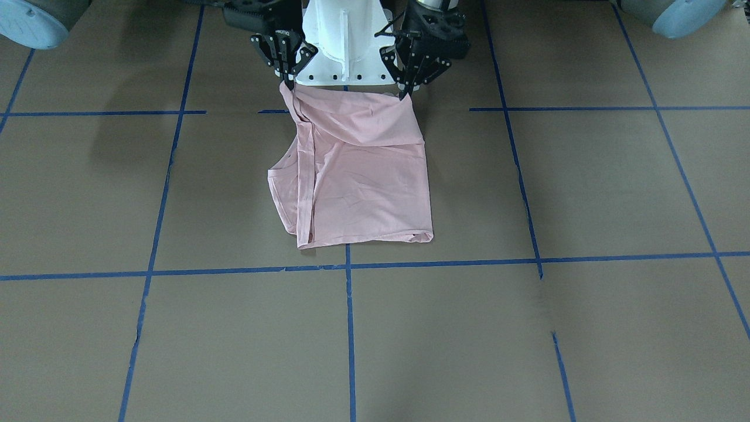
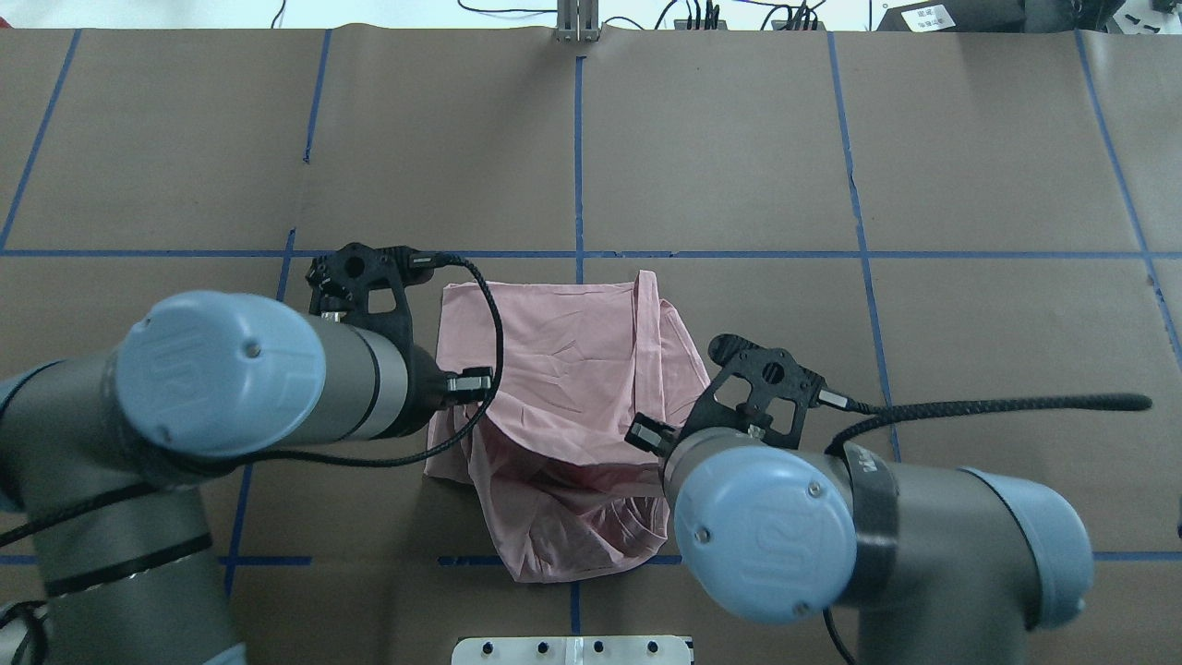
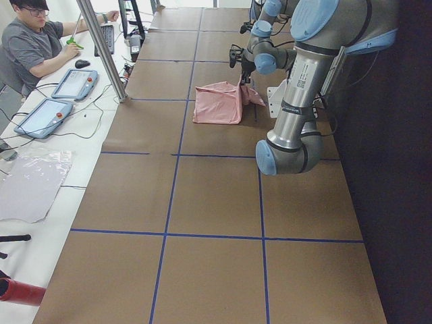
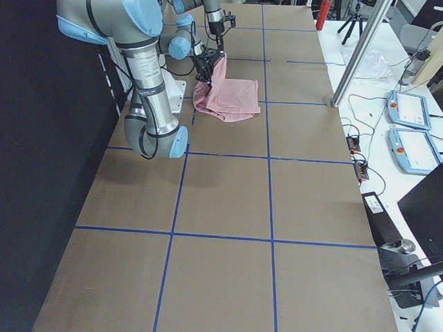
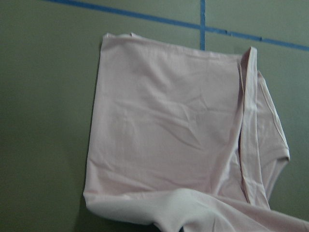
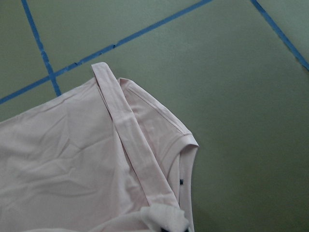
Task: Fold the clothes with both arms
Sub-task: 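Lift the near edge with both grippers and fold it over away from the robot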
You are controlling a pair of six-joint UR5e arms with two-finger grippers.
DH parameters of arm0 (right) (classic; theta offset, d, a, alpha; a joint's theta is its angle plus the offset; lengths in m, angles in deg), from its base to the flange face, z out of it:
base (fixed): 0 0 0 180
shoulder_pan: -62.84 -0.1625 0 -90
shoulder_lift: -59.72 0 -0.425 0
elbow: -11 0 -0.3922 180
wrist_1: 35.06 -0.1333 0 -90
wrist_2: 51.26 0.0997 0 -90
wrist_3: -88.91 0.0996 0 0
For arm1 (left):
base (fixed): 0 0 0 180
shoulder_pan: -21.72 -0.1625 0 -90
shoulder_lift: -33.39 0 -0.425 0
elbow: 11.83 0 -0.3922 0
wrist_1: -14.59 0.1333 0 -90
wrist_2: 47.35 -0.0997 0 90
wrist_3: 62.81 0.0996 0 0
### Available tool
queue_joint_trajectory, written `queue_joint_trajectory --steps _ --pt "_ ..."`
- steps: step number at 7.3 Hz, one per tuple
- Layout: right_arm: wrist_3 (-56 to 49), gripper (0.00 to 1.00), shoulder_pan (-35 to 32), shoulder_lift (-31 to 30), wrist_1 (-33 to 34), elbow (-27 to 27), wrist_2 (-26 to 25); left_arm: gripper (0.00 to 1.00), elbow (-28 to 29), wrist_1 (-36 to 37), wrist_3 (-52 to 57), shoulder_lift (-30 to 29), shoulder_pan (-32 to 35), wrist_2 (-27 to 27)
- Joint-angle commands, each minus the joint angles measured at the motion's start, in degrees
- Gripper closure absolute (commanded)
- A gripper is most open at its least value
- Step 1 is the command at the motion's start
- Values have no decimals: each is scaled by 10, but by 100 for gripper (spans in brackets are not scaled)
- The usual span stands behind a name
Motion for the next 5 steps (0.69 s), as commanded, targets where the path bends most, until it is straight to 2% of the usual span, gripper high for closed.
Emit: queue_joint_trajectory --steps 1,2,3,4,5 --pt "-68 100 -113 60 -136 -195 51 100 147 -91 36 -34 67 19" --pt "-86 100 -144 96 -193 -305 61 100 232 -155 61 -48 87 18" --pt "-98 100 -163 117 -283 -407 69 100 311 -223 76 -54 101 17" --pt "-121 100 -170 123 -342 -459 68 100 364 -270 89 -54 109 16" --pt "-174 1 -171 124 -346 -466 63 1 379 -290 134 -52 111 16"
